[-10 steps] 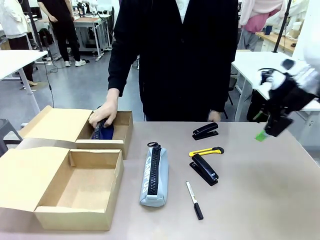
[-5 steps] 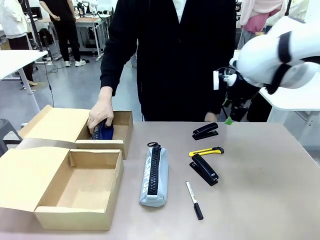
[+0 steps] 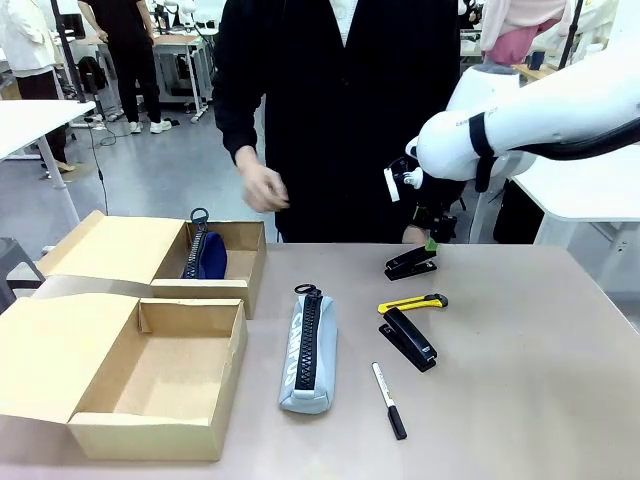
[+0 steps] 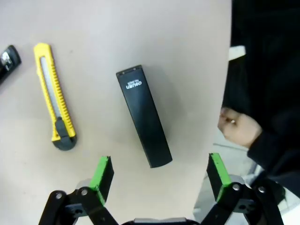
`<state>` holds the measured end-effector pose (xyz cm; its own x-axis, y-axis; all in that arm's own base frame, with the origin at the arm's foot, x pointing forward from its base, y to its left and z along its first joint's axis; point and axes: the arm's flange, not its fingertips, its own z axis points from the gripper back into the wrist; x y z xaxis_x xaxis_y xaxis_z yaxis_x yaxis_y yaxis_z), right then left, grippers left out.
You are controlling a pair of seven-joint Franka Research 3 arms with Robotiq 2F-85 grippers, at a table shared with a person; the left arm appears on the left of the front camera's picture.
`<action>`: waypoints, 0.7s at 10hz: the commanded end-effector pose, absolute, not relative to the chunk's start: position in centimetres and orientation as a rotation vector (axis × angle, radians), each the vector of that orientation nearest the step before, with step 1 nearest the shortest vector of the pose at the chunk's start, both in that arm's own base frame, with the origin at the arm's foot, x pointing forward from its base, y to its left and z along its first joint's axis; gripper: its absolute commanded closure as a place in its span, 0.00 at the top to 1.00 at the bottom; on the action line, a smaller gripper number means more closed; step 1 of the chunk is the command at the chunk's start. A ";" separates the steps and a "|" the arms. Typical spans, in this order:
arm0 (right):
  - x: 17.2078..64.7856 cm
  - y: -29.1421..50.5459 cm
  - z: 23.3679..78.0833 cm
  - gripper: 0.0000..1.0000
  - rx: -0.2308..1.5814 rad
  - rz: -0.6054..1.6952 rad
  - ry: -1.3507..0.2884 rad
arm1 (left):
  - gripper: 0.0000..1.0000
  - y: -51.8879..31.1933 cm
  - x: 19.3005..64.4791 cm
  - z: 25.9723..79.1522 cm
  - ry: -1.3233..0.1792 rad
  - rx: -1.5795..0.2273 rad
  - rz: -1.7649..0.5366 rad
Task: Place items inside the box.
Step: Pick up a Pencil pouch or Stapler and place it inside the Mailer Box closest to the robot.
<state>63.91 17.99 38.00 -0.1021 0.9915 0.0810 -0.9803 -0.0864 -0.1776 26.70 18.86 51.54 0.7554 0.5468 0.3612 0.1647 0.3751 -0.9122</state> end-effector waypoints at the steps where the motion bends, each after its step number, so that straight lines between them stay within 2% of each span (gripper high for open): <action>1: 65.2 18.4 38.8 1.00 -0.092 1.651 -0.120 | 1.00 18.7 26.7 51.7 -0.739 -1.198 0.255; 5: 65.2 18.2 35.9 1.00 -0.116 1.597 -0.112 | 1.00 18.7 26.7 51.7 -0.739 -1.198 0.255; 6: 65.0 17.8 36.0 1.00 -0.010 1.575 -0.109 | 1.00 18.7 26.7 51.7 -0.739 -1.198 0.255; 7: 64.9 18.2 36.0 1.00 -0.097 1.631 -0.099 | 1.00 18.7 26.7 51.7 -0.739 -1.198 0.255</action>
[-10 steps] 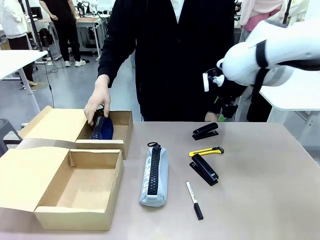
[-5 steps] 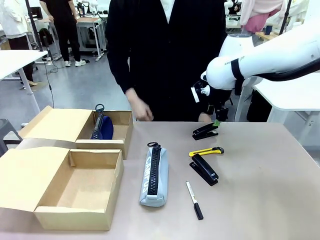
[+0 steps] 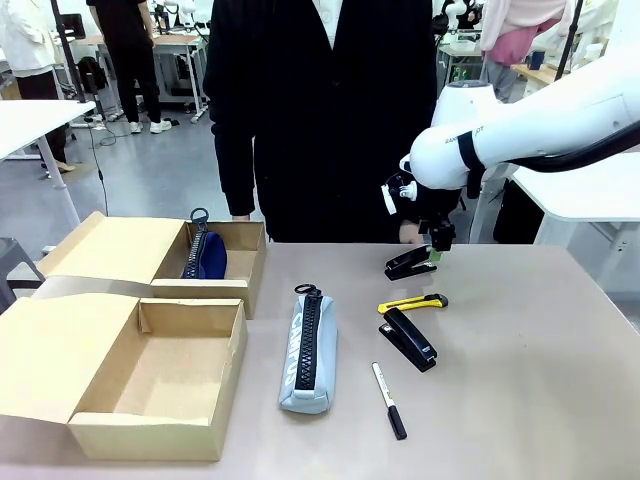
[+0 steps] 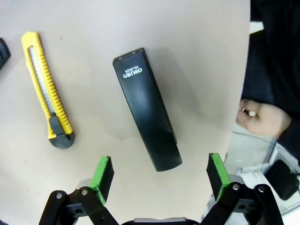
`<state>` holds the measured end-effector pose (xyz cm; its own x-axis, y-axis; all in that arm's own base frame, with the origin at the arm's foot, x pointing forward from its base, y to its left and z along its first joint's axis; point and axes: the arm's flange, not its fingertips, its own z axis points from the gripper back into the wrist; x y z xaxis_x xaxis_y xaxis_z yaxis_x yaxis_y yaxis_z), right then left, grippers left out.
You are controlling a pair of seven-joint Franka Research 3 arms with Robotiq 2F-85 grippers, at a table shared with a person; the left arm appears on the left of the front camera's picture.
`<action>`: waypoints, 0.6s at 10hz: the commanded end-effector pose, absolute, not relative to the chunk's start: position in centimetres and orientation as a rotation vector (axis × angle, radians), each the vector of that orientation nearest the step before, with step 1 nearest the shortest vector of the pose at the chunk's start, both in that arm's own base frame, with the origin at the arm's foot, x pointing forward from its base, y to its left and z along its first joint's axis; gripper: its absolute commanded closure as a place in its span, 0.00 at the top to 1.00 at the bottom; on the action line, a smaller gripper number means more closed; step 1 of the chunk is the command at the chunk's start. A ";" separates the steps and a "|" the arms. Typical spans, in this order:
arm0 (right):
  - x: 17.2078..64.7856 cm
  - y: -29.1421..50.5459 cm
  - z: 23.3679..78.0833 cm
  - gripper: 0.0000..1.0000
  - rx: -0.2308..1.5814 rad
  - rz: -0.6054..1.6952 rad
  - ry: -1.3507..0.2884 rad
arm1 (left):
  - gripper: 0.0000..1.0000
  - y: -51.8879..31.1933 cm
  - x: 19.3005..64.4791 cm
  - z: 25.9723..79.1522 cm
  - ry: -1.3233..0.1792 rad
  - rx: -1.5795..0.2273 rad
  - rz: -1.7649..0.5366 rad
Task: Place items inside the box.
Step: Pick up a Pencil pouch or Stapler and place it inside the Mailer Box closest to the robot.
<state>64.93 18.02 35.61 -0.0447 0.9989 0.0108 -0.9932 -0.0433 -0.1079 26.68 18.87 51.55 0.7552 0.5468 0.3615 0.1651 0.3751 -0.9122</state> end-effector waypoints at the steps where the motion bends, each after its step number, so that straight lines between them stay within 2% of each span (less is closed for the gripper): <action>1: 64.9 18.2 36.0 1.00 -0.097 1.631 -0.099 | 1.00 18.7 26.7 51.7 -0.739 -1.198 0.255; 5: 65.1 18.9 34.2 1.00 -0.072 1.661 -0.141 | 1.00 18.7 26.7 51.7 -0.739 -1.198 0.255; 6: 65.2 19.2 33.8 1.00 -0.069 1.681 -0.111 | 1.00 18.7 26.7 51.7 -0.739 -1.198 0.255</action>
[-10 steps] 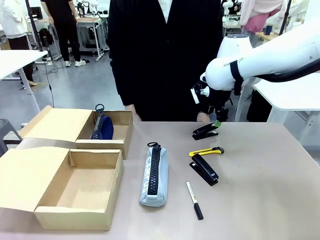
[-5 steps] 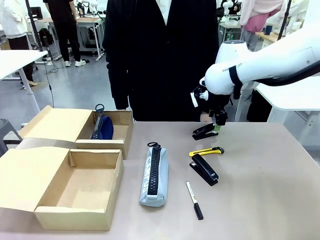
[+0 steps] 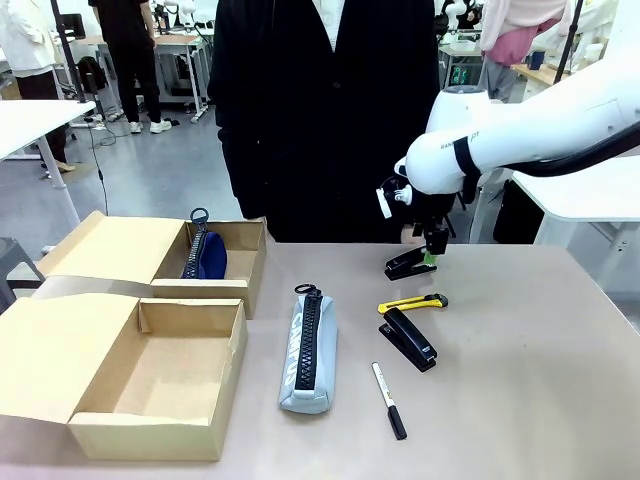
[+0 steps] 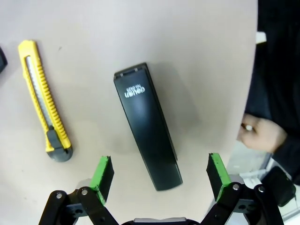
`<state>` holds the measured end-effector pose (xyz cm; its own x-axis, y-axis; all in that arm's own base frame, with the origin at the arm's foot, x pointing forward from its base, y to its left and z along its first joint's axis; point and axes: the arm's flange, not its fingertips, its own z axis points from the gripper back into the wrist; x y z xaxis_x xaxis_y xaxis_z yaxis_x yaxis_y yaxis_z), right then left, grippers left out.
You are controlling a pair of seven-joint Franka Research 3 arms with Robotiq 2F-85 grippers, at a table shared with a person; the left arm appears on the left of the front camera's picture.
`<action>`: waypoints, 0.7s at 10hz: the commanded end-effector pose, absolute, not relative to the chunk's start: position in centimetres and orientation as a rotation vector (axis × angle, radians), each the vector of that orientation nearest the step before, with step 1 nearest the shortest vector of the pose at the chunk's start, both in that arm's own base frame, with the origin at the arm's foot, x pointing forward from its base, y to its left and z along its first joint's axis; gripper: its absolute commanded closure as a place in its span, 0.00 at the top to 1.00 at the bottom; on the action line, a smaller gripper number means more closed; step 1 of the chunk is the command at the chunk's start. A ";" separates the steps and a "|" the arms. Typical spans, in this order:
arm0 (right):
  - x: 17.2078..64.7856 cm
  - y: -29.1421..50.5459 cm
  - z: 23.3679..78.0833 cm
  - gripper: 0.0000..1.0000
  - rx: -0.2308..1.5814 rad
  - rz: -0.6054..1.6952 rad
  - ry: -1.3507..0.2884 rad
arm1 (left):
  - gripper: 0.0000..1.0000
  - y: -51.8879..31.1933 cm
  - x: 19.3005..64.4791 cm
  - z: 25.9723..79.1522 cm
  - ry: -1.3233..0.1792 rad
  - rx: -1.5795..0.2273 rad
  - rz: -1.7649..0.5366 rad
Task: Place items inside the box.
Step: Pick up a Pencil pouch or Stapler and place it inside the Mailer Box closest to the robot.
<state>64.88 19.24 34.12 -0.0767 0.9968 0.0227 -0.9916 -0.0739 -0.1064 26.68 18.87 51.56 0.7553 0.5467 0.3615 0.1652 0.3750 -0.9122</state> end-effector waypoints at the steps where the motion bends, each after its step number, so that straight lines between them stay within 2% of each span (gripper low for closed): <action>1: 65.4 19.3 33.4 1.00 -0.056 1.687 -0.083 | 1.00 18.7 26.7 51.7 -0.739 -1.198 0.255; 2: 65.5 19.3 32.9 1.00 -0.052 1.691 -0.084 | 1.00 18.7 26.7 51.7 -0.739 -1.198 0.255; 3: 65.5 19.4 32.8 0.40 -0.052 1.691 -0.055 | 1.00 18.7 26.7 51.7 -0.739 -1.198 0.255; 4: 65.5 19.4 32.6 0.40 -0.058 1.697 -0.048 | 1.00 18.7 26.7 51.7 -0.739 -1.198 0.255; 5: 65.6 19.4 32.2 0.00 -0.055 1.703 -0.040 | 1.00 18.7 26.7 51.7 -0.739 -1.198 0.255; 6: 65.7 19.4 32.0 0.35 -0.053 1.696 -0.032 | 1.00 18.7 26.7 51.7 -0.739 -1.198 0.255; 7: 65.5 19.2 32.2 0.00 -0.051 1.695 -0.041 | 1.00 18.7 26.7 51.7 -0.739 -1.198 0.255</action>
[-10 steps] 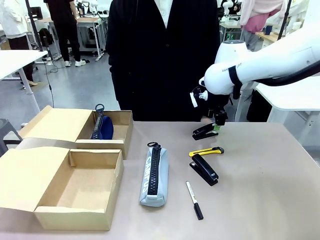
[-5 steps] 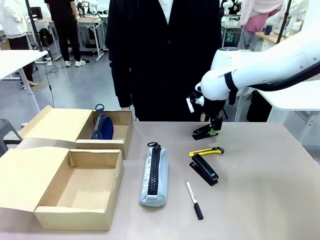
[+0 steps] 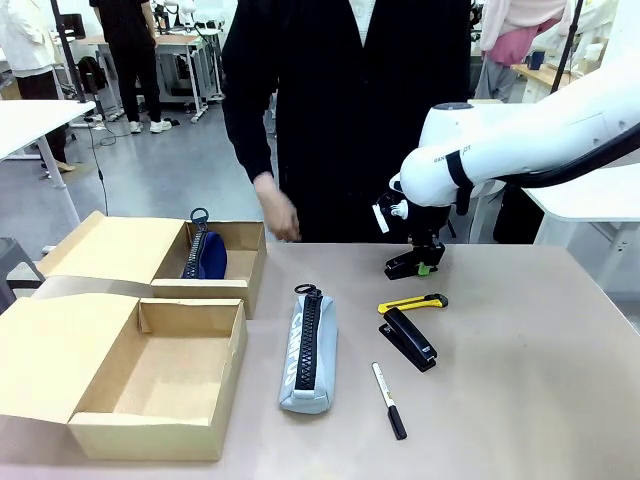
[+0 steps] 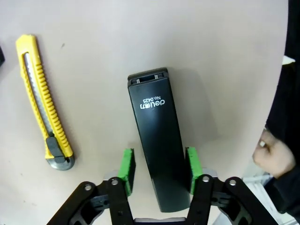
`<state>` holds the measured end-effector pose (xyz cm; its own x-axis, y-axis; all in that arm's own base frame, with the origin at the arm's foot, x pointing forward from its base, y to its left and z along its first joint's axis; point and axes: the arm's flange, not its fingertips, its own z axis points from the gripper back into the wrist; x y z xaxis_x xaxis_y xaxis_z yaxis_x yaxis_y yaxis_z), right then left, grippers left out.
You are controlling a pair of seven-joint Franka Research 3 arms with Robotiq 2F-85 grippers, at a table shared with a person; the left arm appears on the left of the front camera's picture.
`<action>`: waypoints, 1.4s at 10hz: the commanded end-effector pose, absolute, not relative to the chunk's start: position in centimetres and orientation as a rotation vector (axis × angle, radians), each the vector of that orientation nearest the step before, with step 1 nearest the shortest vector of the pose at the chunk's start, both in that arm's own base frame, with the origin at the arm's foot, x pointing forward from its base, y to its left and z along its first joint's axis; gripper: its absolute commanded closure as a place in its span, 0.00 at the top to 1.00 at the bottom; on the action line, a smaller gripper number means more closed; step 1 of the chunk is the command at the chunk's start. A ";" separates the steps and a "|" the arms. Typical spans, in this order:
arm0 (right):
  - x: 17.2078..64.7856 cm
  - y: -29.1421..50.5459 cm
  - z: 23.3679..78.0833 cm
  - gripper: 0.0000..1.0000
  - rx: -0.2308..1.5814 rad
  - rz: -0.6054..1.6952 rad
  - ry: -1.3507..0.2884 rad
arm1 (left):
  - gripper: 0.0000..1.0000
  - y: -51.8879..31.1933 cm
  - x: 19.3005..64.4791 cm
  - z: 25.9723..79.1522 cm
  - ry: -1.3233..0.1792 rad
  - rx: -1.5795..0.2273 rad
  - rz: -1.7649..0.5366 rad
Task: Place items inside the box.
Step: Pick up a Pencil pouch or Stapler and place it inside the Mailer Box closest to the robot.
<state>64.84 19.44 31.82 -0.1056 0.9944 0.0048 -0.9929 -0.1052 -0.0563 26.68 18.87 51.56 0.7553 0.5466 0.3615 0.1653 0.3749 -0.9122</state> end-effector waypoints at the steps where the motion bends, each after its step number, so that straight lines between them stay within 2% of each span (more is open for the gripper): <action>1: 65.4 19.1 32.4 0.00 -0.053 1.694 -0.041 | 1.00 18.7 26.7 51.7 -0.739 -1.198 0.255; 7: 64.5 17.3 33.6 0.00 -0.025 1.640 -0.007 | 1.00 18.7 26.7 51.7 -0.739 -1.198 0.255; 8: 62.7 14.0 35.5 0.00 -0.003 1.559 -0.023 | 1.00 18.7 26.7 51.7 -0.739 -1.198 0.255; 9: 60.8 10.5 37.0 0.21 0.001 1.503 -0.061 | 1.00 18.7 26.7 51.7 -0.739 -1.198 0.255; 11: 55.8 2.3 38.2 0.21 0.036 1.341 -0.085 | 1.00 18.7 26.7 51.7 -0.739 -1.198 0.255; 12: 52.6 -1.5 37.9 0.21 0.115 1.251 -0.072 | 1.00 18.7 26.7 51.7 -0.739 -1.198 0.255; 14: 44.2 -7.8 37.1 0.21 0.410 0.917 -0.201 | 1.00 18.7 26.7 51.7 -0.739 -1.198 0.255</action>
<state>47.67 -6.88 36.95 0.4863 0.8495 0.2045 -0.8713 0.4539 0.1865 26.63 18.82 51.68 0.7546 0.5454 0.3649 0.1680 0.3769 -0.9109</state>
